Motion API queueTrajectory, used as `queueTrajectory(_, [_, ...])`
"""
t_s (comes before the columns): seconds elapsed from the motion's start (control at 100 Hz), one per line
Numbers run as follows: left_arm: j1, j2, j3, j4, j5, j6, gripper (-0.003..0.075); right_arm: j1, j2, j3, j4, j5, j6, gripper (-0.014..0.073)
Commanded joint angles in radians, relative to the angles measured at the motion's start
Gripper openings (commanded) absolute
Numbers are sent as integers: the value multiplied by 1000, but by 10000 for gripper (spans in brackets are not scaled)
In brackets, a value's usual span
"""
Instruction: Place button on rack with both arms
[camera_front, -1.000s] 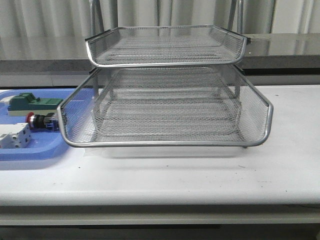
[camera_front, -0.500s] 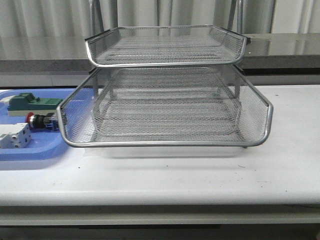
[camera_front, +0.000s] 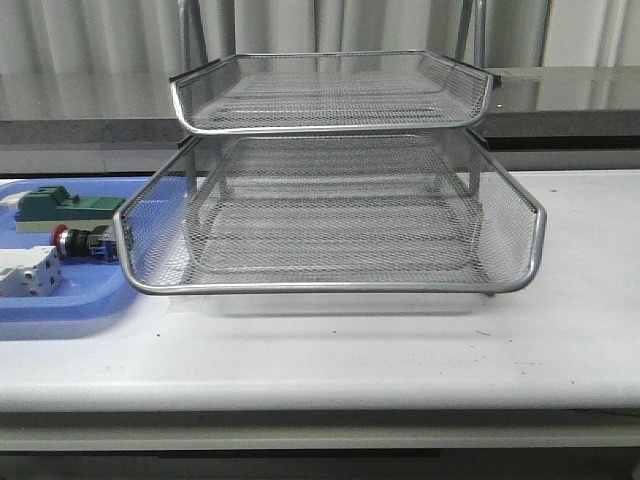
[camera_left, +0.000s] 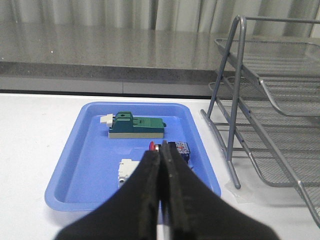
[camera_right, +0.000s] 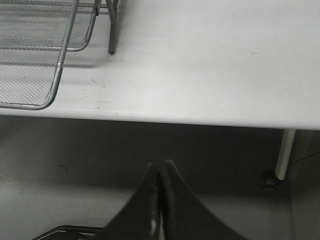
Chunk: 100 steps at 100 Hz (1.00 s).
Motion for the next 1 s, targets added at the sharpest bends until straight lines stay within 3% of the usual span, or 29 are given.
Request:
queueTrajectory(0.0, [3, 108, -119, -12, -24, -8, -20, -2, 3, -34, -12, -50, 3, -70])
queueTrajectory(0.17, [3, 351, -338, 7, 94, 6, -20, -2, 3, -34, -12, -50, 3, -70])
queueTrajectory(0.61, [3, 1043, -945, 7, 446, 224, -20, -2, 3, -34, -12, -50, 3, -70])
queueTrajectory(0.99, [3, 1506, -1360, 5, 582, 455, -20, -2, 3, -34, -12, -50, 3, -70])
